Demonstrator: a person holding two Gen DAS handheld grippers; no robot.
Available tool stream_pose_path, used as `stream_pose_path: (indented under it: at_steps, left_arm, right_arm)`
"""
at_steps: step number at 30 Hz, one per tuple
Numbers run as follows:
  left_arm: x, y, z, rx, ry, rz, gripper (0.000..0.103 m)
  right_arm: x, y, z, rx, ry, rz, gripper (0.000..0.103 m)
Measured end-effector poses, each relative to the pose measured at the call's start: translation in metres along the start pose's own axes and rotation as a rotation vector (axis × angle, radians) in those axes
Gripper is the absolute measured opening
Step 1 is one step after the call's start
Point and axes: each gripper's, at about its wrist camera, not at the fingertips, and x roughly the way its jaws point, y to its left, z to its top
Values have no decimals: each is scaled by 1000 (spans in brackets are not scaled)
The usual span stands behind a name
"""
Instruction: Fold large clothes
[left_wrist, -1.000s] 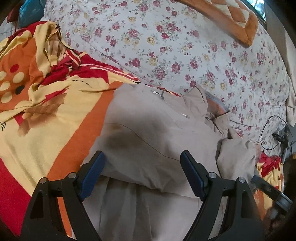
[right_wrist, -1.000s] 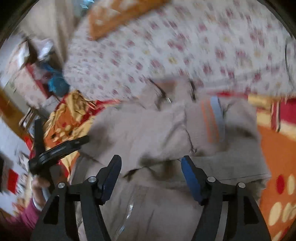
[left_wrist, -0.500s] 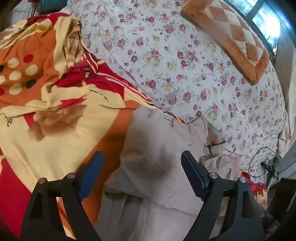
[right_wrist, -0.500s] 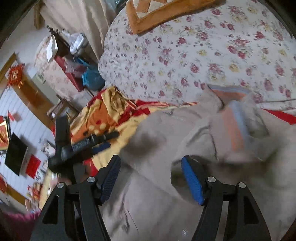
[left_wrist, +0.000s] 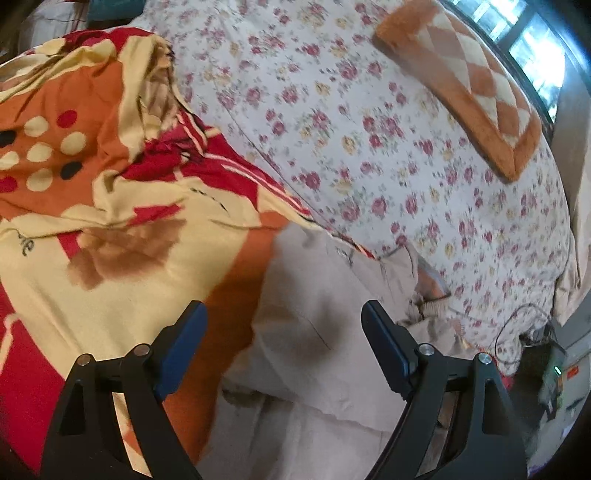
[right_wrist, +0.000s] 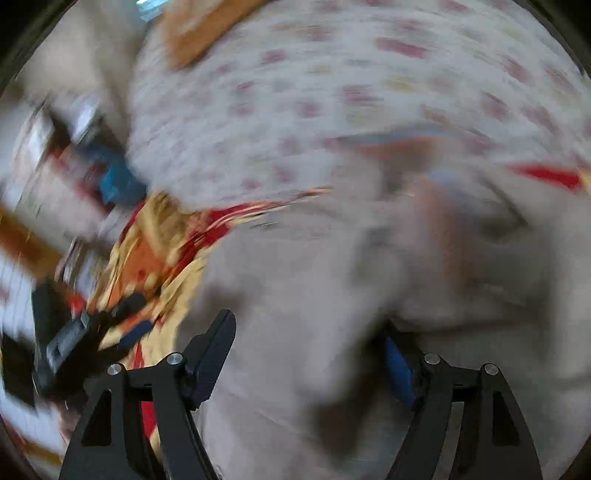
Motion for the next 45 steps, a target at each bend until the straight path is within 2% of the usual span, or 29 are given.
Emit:
stream_pose_path:
  at_steps: [2, 5, 9, 13, 15, 19, 21, 23, 24, 30, 33, 35, 36, 38, 39, 40, 43, 45]
  left_arm:
    - [-2, 7, 3, -34, -7, -5, 86]
    - [-1, 13, 3, -73, 9, -34, 86]
    - [1, -2, -4, -16, 20, -51, 86]
    - [0, -9, -9, 24, 24, -55, 86]
    - [-3, 0, -4, 9, 13, -33, 86]
    - [-9, 29, 13, -99, -19, 13, 86]
    - [-9, 38, 15, -140, -24, 17, 86]
    - [-8, 34, 13, -126, -10, -4, 86]
    - [-7, 29, 11, -105, -1, -14, 86]
    - [2, -10, -11, 14, 88, -117, 86]
    - [4, -15, -14, 21, 94, -108, 86]
    - [2, -12, -13, 24, 82, -88, 86]
    - [-1, -8, -10, 16, 68, -75, 86]
    - [-6, 2, -4, -22, 31, -52, 86]
    - [-7, 6, -1, -47, 21, -46, 86]
    - [-5, 10, 1, -64, 19, -46, 86]
    - [-3, 15, 4, -82, 24, -45, 86]
    - [-4, 15, 3, -77, 20, -39, 86]
  right_arm:
    - [3, 36, -9, -143, 22, 32, 80]
    - [-6, 60, -22, -295, 7, -12, 80]
    - [-24, 53, -32, -328, -7, -39, 81]
    - [-15, 60, -31, -323, -36, -76, 84]
    - [6, 72, -37, -382, -29, -122, 84]
    - [53, 98, -69, -664, 40, -316, 83]
    - [59, 95, -91, -772, 88, -378, 82]
    - [52, 90, -104, -811, 107, -422, 82]
    - [44, 86, -107, -815, 101, -415, 82]
    - [-36, 53, -105, -703, 34, -374, 84]
    - [-51, 31, -86, -555, -11, -346, 84]
    - [-49, 17, -71, -433, -36, -341, 82]
    - [-49, 4, -59, -323, -59, -355, 82]
    - [-47, -18, -43, -184, -92, -432, 81]
    - [-41, -28, -36, -136, -103, -496, 79]
    - [-33, -34, -33, -124, -100, -517, 77]
    - [8, -36, -22, -130, -11, -458, 73]
    - [26, -17, -15, -144, 8, -364, 61]
